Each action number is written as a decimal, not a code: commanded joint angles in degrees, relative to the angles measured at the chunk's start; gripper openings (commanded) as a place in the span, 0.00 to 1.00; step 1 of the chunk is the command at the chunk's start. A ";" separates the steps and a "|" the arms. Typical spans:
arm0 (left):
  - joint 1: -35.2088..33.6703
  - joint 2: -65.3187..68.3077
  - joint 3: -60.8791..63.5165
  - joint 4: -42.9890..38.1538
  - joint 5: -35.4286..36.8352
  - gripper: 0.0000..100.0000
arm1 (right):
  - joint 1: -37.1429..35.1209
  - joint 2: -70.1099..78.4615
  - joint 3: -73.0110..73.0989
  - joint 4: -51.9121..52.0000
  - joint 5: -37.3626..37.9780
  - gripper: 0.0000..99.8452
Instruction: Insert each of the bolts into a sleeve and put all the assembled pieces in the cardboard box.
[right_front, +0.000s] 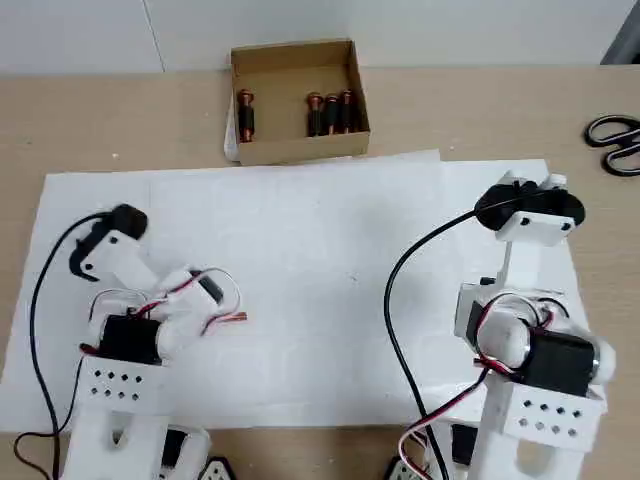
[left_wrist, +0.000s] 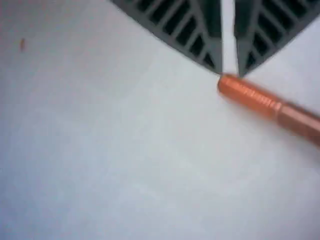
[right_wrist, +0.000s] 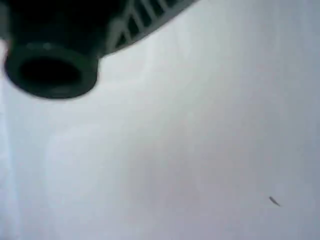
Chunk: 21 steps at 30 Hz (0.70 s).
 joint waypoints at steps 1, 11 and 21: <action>1.93 -0.62 -2.95 5.19 -0.53 0.06 | 0.48 -0.84 -0.26 -1.19 -0.35 0.01; 3.60 -0.44 -2.42 6.59 -4.31 0.17 | 0.48 -0.84 -0.26 -1.19 -0.35 0.01; -2.20 -0.35 3.47 2.46 -4.31 0.17 | 0.48 -0.92 -0.26 -0.57 -0.35 0.01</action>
